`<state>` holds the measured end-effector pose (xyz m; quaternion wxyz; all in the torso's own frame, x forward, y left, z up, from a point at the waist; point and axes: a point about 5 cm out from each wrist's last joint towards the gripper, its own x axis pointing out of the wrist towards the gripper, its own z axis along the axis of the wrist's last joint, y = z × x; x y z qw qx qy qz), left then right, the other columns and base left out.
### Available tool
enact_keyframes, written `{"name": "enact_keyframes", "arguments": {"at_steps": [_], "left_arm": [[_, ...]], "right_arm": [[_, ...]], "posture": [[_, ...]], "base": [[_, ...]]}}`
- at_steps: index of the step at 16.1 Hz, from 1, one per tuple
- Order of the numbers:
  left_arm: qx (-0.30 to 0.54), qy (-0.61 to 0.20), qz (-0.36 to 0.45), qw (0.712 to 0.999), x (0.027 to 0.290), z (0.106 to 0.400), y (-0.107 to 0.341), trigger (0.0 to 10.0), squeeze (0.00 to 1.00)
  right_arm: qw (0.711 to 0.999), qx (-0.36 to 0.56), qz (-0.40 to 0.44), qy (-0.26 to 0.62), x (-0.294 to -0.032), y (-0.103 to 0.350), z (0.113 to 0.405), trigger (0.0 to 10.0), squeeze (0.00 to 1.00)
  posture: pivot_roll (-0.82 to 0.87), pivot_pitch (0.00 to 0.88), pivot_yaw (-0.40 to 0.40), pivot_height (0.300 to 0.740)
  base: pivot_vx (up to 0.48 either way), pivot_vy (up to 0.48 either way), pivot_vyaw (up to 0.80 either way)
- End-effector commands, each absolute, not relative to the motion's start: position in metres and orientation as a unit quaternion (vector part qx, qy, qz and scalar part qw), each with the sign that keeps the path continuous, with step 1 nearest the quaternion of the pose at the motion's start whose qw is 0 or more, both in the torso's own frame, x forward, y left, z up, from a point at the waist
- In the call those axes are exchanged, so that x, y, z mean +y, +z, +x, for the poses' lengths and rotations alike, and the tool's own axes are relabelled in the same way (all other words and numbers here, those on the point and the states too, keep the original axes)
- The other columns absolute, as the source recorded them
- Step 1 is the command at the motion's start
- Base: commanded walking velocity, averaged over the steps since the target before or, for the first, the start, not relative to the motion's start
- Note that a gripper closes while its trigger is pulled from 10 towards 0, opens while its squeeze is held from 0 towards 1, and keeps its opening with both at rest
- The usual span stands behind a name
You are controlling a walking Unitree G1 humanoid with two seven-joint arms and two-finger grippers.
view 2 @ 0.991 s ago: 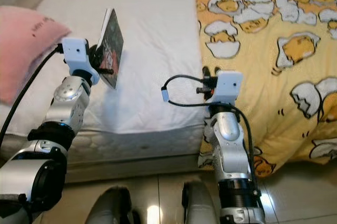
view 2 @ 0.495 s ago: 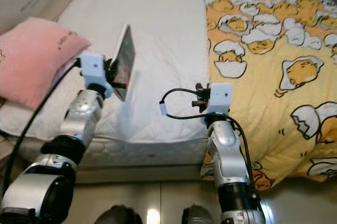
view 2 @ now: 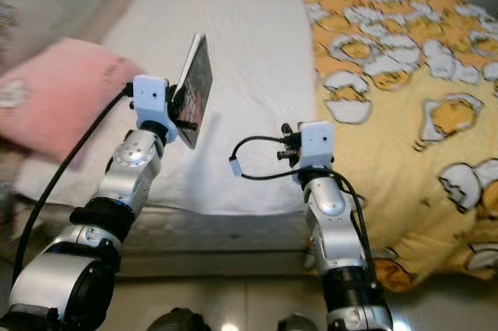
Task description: Clean up the room
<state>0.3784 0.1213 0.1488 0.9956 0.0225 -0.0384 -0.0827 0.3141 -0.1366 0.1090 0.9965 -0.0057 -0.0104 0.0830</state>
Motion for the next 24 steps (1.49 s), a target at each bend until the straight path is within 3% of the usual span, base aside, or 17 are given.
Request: {"name": "enact_keyframes", "arguments": {"at_steps": [1, 7, 11, 24], "left_arm": [[-0.055, -0.082, 0.027, 0.995, 0.120, 0.383, 0.161, 10.0, 0.00], [-0.041, -0.088, 0.034, 0.995, 0.115, 0.384, 0.156, 10.0, 0.00], [-0.025, -0.087, 0.010, 0.996, 0.107, 0.381, 0.148, 10.0, 0.00], [-0.025, -0.071, 0.004, 0.997, 0.108, 0.382, 0.148, 10.0, 0.00]], "right_arm": [[0.996, -0.015, -0.008, 0.091, -0.134, 0.109, 0.314, 10.0, 0.00], [0.995, -0.014, -0.014, 0.097, -0.134, 0.107, 0.315, 10.0, 0.00], [0.994, -0.015, -0.017, 0.102, -0.133, 0.106, 0.315, 10.0, 0.00], [0.992, -0.008, -0.017, 0.122, -0.127, 0.103, 0.315, 10.0, 0.00]], "posture": [[-0.19, 0.000, 0.067, 0.740], [-0.19, 0.000, 0.061, 0.740], [-0.19, 0.000, 0.053, 0.740], [-0.18, 0.000, 0.043, 0.740]], "base": [[0.000, 0.480, 0.00], [0.000, 0.459, 0.00], [0.000, 0.000, 0.00], [0.479, 0.000, 0.00]]}}
